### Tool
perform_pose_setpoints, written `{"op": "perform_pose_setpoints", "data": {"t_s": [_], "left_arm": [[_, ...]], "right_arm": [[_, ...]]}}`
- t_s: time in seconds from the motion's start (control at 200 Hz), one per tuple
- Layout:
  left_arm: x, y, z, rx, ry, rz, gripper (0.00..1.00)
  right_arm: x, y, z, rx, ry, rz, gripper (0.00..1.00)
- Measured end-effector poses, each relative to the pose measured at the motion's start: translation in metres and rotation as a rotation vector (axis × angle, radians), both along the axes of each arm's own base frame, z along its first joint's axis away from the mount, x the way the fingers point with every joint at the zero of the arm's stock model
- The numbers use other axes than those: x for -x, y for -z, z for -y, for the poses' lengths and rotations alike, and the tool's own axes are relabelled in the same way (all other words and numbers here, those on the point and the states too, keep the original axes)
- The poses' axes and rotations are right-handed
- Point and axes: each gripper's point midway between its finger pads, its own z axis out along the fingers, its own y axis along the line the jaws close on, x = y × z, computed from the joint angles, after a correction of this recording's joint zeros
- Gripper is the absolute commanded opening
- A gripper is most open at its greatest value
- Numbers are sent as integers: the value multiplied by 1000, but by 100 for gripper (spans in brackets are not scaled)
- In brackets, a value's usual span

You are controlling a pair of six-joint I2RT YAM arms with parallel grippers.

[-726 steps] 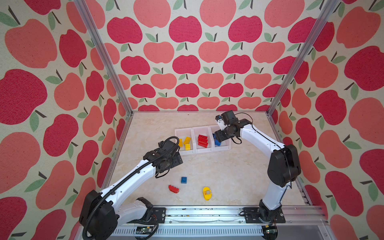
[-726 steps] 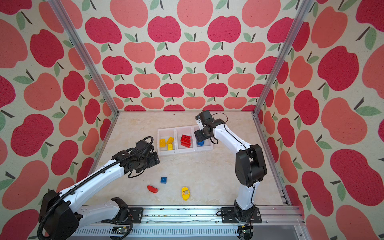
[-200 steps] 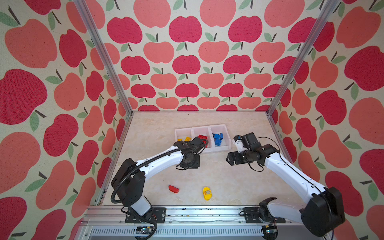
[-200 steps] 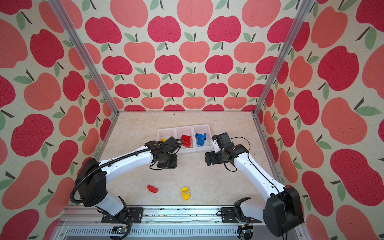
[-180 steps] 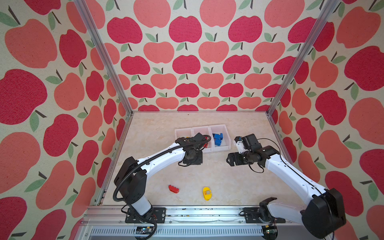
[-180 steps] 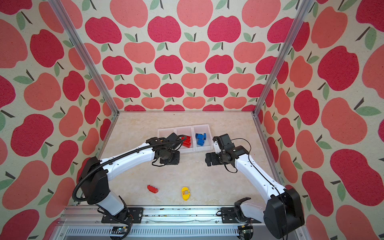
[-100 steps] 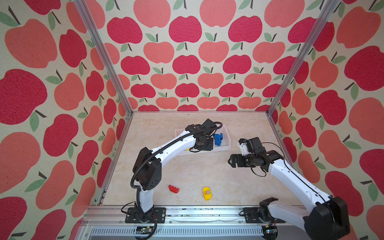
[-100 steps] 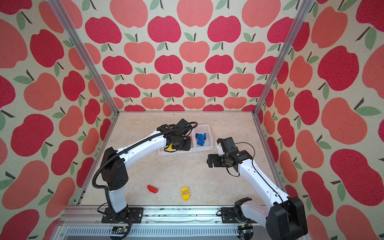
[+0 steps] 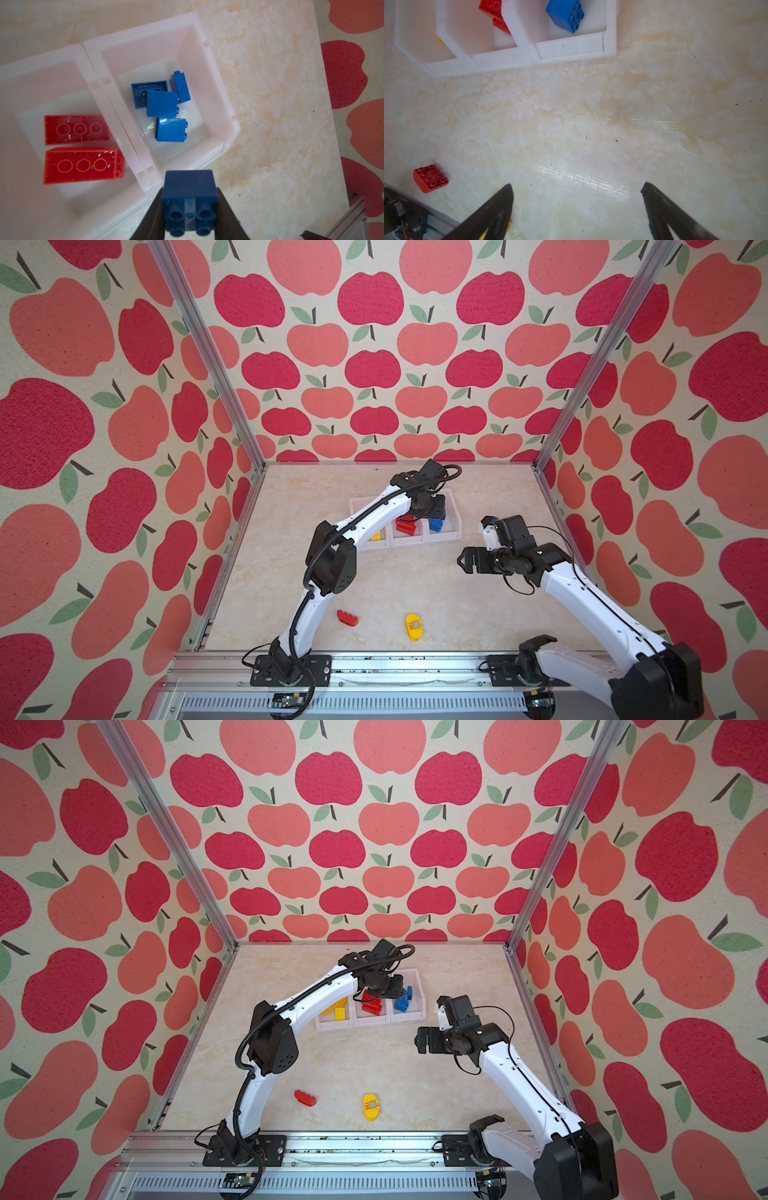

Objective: Sort the legos into containers by color
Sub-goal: 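Lift the blue 2x2 brick with the left gripper and carry it over the blue-brick bin, then open the left gripper to drop the blue brick into its bin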

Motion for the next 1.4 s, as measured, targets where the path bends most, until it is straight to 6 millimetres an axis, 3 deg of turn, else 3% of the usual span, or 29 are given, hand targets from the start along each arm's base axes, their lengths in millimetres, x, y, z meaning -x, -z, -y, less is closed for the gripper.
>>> {"op": "perform_pose_setpoints", "data": {"t_s": [0.345, 0.44, 0.49, 0.55, 0.67, 1.186, 1.401], "left_arm": [[-44, 11, 9, 58, -26, 20, 25], [-54, 13, 11, 72, -31, 25, 34], [-56, 16, 10, 70, -32, 24, 45], [-57, 18, 10, 68, -33, 22, 57], [-56, 22, 9, 55, -20, 20, 66], [-55, 20, 9, 53, -12, 27, 70], [-42, 14, -2, 39, -10, 12, 72]], "right_arm": [[0, -3, 5, -9, 22, 13, 99], [-1, -3, 6, -9, 26, 12, 99], [-1, -3, 6, -9, 28, 12, 99], [-1, -3, 7, -9, 30, 12, 99], [-2, -3, 7, -9, 30, 11, 99], [-1, -3, 5, -15, 25, 7, 99], [1, -3, 2, -32, 15, -4, 99]]}}
